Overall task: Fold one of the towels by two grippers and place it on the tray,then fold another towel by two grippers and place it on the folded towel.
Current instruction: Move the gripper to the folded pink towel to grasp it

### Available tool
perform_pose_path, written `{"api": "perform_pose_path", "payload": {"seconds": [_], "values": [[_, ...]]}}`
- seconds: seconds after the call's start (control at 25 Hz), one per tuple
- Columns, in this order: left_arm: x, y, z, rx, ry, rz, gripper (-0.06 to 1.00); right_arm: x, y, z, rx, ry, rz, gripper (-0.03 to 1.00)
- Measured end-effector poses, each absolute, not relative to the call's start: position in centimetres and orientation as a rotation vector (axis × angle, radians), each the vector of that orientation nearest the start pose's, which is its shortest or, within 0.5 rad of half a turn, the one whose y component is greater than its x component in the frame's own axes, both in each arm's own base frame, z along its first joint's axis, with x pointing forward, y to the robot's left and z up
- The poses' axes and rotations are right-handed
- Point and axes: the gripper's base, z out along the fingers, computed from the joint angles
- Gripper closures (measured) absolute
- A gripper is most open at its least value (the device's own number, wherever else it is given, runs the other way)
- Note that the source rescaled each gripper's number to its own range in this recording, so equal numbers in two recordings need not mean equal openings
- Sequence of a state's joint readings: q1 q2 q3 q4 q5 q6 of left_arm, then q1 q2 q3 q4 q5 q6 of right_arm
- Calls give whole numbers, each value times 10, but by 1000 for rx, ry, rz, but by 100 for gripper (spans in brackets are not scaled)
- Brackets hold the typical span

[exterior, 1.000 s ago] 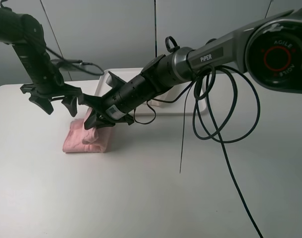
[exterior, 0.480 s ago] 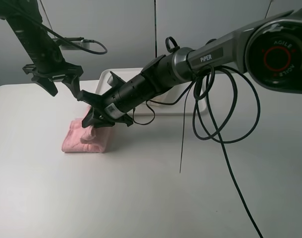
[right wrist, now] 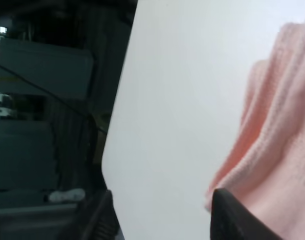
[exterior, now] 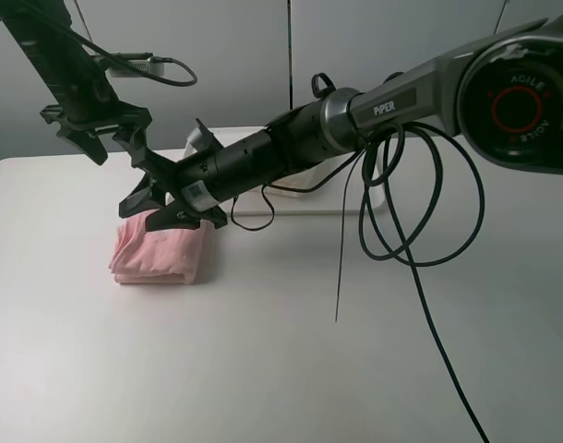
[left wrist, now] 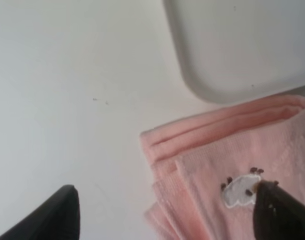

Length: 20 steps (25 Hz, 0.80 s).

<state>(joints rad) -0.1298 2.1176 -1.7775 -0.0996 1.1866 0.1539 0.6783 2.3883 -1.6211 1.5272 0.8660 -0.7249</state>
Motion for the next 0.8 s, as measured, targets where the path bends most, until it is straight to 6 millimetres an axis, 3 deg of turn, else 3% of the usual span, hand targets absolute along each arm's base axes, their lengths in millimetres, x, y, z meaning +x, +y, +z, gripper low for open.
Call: {"api": "perform_pose_path", "payload": {"seconds": [0.12, 0.32, 0.48, 0.8], "values": [[435, -57, 213, 323, 2997, -204, 4, 339, 351, 104, -387, 2641, 1588, 46], [435, -51, 214, 287, 3006, -255, 4, 366, 320, 99, -254, 2684, 1498, 24], [435, -54, 213, 301, 2998, -305, 4, 375, 304, 89, -228, 2767, 1299, 22], [437, -55, 208, 322, 2996, -326, 4, 366, 316, 81, -252, 2781, 1196, 22]]}}
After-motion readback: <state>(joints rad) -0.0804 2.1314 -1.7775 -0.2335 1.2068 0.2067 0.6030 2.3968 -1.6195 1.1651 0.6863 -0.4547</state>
